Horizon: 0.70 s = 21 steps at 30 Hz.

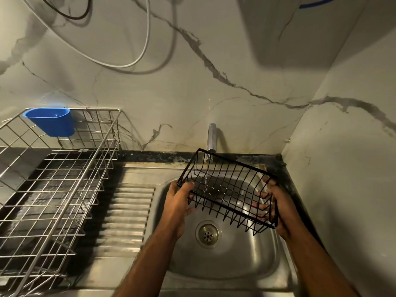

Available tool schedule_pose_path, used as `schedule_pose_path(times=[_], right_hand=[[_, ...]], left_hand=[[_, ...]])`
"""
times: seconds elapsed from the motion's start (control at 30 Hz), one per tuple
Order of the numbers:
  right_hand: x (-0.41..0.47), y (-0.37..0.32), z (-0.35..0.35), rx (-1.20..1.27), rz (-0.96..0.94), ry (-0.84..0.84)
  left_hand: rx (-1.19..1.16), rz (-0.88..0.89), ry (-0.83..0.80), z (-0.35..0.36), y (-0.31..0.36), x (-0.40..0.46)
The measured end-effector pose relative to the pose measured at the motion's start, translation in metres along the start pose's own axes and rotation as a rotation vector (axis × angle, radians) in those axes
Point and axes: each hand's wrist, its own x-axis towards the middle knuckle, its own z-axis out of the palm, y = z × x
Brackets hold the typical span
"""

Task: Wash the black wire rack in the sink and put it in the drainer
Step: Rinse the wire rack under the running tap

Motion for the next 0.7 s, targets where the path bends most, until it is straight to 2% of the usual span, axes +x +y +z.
schedule_pose_path(times=[0.7], right_hand=[[0.001, -0.006, 0.02, -0.033, -0.023, -0.061]], left_hand=[[-0.051, -0.007, 0.037, -0.012, 0.009, -0.004]])
